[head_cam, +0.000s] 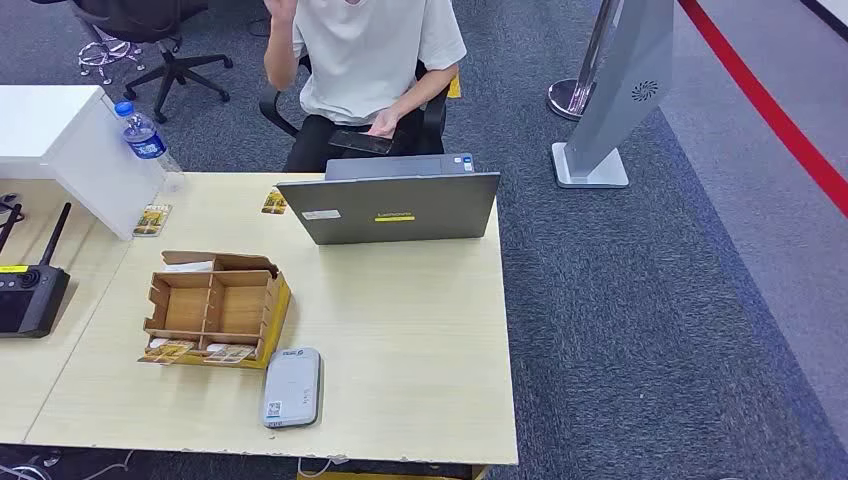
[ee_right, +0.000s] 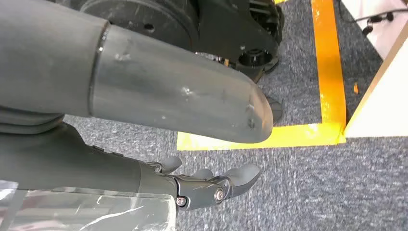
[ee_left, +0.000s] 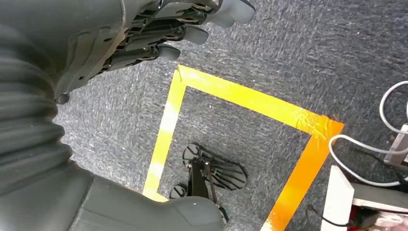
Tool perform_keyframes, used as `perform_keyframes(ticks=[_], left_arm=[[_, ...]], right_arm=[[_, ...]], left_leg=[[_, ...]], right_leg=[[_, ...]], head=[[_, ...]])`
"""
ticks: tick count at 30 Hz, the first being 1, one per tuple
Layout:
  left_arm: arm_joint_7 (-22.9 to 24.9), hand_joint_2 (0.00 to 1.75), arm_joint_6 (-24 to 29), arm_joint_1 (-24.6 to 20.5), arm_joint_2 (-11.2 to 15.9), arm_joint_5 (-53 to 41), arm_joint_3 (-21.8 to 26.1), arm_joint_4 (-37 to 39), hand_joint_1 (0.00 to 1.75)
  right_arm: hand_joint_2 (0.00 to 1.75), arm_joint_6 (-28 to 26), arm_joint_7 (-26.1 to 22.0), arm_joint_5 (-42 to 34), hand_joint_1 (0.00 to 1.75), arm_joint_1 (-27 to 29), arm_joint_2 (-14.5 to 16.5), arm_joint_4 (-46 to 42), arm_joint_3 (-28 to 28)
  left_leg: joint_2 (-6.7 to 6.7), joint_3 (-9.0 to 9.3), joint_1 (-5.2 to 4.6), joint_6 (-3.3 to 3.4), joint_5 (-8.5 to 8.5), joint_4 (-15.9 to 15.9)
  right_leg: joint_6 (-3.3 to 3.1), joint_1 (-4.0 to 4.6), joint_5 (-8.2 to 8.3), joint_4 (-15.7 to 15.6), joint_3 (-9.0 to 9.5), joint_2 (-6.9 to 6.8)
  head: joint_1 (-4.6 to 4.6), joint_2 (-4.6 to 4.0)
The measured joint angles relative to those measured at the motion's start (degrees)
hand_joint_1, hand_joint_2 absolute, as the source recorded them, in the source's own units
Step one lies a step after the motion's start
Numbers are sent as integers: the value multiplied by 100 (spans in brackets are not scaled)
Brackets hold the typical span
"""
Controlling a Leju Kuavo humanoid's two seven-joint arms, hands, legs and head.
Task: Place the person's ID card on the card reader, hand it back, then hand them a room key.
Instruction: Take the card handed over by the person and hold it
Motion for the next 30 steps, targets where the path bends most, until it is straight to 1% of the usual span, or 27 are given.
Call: perform_keyframes(ticks=[2,8,12,20,24,30], left_arm=[[-62,175,-17,-35,0,87,168,-18,0],[-495,175,-179,-223,22,735,1125,-188,0],[-708,175,-285,-286,-8,1229,1606,-532,0],[-756,175,-204,-328,-159,2195,2153,-1705,0],[-854,175,-197,-333,-250,2680,2380,-2379,0],[-1032,175,-235,-355,-395,3221,2518,-3566,0]], right_arm=[[0,-12,-7,3,0,-23,-8,15,-34],[0,-90,-70,80,0,-151,-51,104,-240],[0,-143,-87,141,0,-214,-73,158,-370],[0,-221,-101,313,0,-292,-104,220,-592],[0,-246,-111,412,0,-323,-117,257,-720],[0,-305,-138,562,0,-349,-134,316,-886]], left_leg=[[0,0,0,0,0,0],[0,1,0,0,0,1],[0,2,0,0,0,2],[1,2,0,0,0,2],[1,2,0,0,0,2],[0,2,0,0,0,2]], right_leg=[[0,0,0,0,0,0],[0,0,0,0,1,0],[0,0,0,0,1,0],[0,0,0,0,2,0],[0,0,0,0,2,1],[0,0,0,0,2,0]], head=[[1,0],[2,0],[3,0],[2,0],[2,0],[-1,0]])
